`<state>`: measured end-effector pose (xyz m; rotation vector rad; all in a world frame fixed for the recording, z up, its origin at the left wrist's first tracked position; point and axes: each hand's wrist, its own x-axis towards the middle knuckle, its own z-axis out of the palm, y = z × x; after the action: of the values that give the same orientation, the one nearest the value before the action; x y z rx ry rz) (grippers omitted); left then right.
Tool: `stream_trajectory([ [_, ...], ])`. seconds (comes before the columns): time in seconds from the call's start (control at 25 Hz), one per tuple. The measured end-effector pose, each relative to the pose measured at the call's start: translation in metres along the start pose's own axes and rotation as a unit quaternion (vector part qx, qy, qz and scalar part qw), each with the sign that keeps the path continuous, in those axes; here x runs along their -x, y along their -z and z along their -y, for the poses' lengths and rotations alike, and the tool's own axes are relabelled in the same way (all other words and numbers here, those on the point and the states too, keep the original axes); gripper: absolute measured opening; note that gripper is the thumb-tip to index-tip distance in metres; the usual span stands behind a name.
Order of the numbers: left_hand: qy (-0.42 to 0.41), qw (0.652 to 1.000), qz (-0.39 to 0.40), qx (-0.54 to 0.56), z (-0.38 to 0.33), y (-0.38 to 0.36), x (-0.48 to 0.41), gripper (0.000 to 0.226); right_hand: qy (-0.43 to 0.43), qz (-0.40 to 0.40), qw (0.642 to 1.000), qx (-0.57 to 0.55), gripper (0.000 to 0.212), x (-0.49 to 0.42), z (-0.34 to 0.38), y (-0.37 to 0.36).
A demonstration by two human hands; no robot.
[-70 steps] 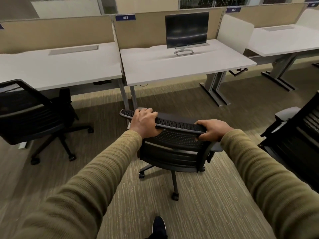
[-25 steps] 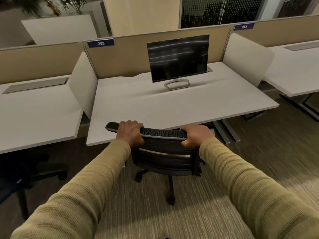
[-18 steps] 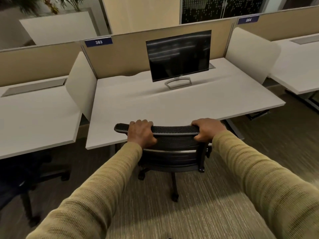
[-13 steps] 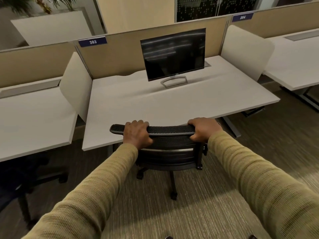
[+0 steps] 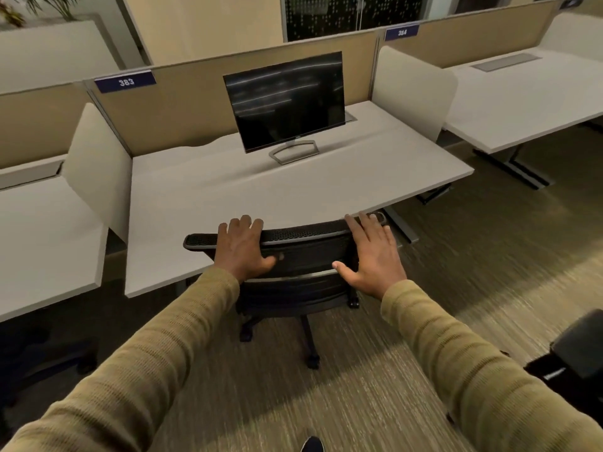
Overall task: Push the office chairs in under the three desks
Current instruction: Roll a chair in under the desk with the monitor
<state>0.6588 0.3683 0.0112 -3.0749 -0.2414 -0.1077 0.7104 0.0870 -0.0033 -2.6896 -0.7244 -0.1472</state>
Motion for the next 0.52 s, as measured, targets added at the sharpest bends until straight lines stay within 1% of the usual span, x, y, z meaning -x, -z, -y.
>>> stream_trajectory([
  [0.08,-0.046,0.998,-0.027,0.018,-0.019,0.001,-0.002,0.084,-0.023,-0.008,1.0,-0.01,0.102,0.016,0.0,-0.001],
  [0.2,-0.123,0.989,-0.053,0.057,-0.056,-0.003,-0.001,0.091,-0.053,0.002,0.999,-0.01,0.105,0.034,0.001,-0.004],
  [0.36,-0.183,0.977,-0.07,0.084,-0.1,-0.019,0.008,0.098,-0.085,0.004,0.996,0.001,0.106,0.056,-0.003,-0.01],
  [0.52,-0.212,0.973,-0.063,0.064,-0.135,-0.031,0.024,0.104,-0.105,-0.002,0.994,0.006,0.104,0.09,-0.012,-0.002],
])
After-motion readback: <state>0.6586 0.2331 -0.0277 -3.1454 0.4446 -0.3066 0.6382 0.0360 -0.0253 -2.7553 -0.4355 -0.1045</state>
